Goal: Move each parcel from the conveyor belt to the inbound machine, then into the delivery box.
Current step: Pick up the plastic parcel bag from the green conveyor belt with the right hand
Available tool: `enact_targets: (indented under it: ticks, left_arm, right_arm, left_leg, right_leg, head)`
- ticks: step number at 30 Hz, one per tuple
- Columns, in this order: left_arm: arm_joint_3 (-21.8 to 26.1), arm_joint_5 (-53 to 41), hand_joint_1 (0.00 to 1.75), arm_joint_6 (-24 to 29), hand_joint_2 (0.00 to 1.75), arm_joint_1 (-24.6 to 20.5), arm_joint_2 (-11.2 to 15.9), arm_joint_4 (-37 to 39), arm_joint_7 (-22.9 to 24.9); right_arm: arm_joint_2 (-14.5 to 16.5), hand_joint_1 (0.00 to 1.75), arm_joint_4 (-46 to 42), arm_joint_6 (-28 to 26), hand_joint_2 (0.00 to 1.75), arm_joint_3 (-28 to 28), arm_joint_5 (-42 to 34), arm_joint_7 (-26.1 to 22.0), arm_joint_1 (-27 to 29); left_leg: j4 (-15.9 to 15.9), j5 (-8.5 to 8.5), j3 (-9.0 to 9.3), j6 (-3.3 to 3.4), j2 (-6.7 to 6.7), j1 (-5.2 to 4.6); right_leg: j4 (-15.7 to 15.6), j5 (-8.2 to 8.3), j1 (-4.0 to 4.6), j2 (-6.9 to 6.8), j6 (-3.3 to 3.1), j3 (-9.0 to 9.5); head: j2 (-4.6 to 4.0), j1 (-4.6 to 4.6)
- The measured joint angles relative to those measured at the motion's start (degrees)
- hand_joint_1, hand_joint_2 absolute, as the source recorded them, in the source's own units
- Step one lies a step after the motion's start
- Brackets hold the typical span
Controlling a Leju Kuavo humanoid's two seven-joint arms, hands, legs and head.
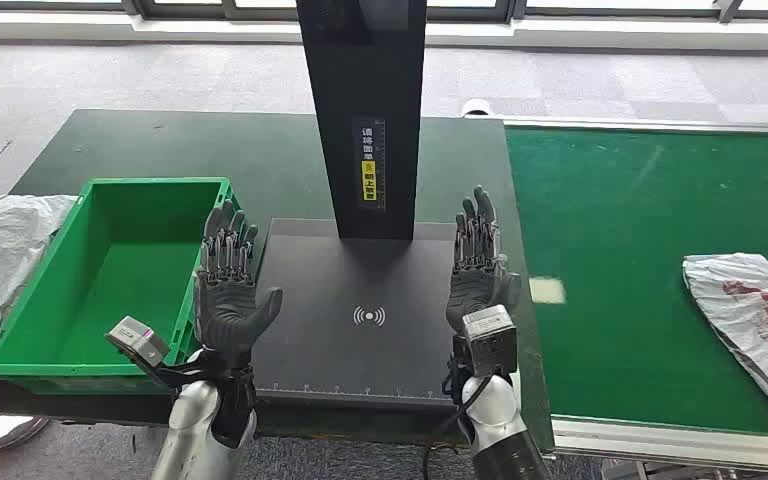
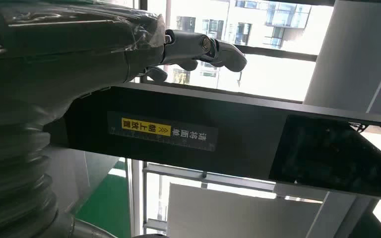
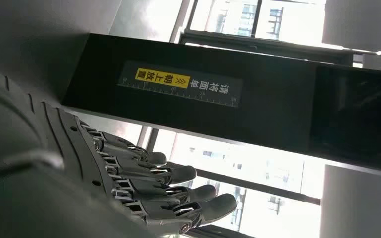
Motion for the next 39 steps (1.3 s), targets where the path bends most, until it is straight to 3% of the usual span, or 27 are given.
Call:
enact_targets:
  ticks: [4, 7, 39]
  left_arm:
    - [-1.0, -3.0, 0.00, 9.6, 1.75, -0.3, 0.1, 0.3, 0.0]
    - [-2.5, -3.0, 0.00, 12.6, 1.75, -0.6, 0.2, 0.5, 0.0]
    - [-6.8, -0.1, 0.00, 14.4, 1.75, -0.8, 0.6, 0.9, 0.0]
  right_arm:
    - [-0.6, 0.00, -5.2, 1.9, 1.75, 1.6, -5.2, -0.1, 1.1]
    - [-1.0, 0.00, -8.0, 2.5, 1.75, 2.9, -6.7, -0.1, 1.7]
    - [-1.8, 0.00, -11.8, 3.3, 1.75, 4.1, -8.4, -0.1, 2.8]
  left_leg:
    - [0.0, 0.00, -0.01, 0.00, -0.02, 0.00]
    - [0.0, -0.01, -0.01, 0.00, -0.02, 0.00]
    - [0.0, -0.01, 0.00, 0.00, -0.03, 0.00]
  right_leg:
    - [0.0, 0.00, 0.00, -0.01, 0.00, -0.01]
    - [0.0, 0.00, 0.00, 0.00, 0.00, 0.00]
    - [0.0, 0.00, 0.00, -0.01, 0.00, 0.01]
  head:
    - [0.00, 0.02]
    - [0.00, 0.01]
    - [0.01, 0.01]
